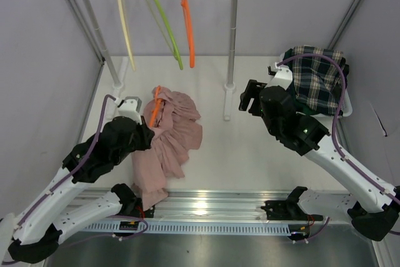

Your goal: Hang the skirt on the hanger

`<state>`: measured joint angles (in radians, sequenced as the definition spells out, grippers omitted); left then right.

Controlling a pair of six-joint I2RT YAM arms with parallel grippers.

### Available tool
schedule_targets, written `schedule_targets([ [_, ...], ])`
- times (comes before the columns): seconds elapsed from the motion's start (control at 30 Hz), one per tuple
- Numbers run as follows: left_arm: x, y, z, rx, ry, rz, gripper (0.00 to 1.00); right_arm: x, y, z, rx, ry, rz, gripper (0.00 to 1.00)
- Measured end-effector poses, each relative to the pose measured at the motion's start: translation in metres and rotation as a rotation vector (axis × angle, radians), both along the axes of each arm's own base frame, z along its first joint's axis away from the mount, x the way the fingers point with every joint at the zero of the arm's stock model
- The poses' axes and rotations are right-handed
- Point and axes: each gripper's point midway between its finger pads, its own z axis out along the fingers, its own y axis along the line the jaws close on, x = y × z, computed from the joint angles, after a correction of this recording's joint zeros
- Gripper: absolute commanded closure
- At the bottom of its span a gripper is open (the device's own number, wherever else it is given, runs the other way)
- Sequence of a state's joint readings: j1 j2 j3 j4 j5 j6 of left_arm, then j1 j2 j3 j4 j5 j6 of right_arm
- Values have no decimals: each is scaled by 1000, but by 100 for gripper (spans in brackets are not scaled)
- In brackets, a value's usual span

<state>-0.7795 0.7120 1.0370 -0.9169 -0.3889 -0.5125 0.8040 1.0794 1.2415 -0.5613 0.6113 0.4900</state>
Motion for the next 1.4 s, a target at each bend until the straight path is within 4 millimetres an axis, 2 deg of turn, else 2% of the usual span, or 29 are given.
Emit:
schedule_targets([
  [0.13,0,17,-17,5,55,86,100,3,4,-2,6,7,13,23],
  [0.23,3,28,-23,-10,75,155,100,3,6,-3,10,11,23,23],
  [0.47,26,66,-25,-37,99,356,100,6,7,-9,18,25,37,23],
  [0.63,52,90,-11,-40,87,446,100,7,6,-16,17,40,45,23],
  [0.77,76,98,15,-23,61,442,100,9,2,-15,19,41,45,23],
  [1.07,136,112,105,13,-104,419,100,10,-14,-11,22,28,37,22],
  [1.4,172,116,167,70,-213,357,100,11,-33,-6,25,12,23,22],
])
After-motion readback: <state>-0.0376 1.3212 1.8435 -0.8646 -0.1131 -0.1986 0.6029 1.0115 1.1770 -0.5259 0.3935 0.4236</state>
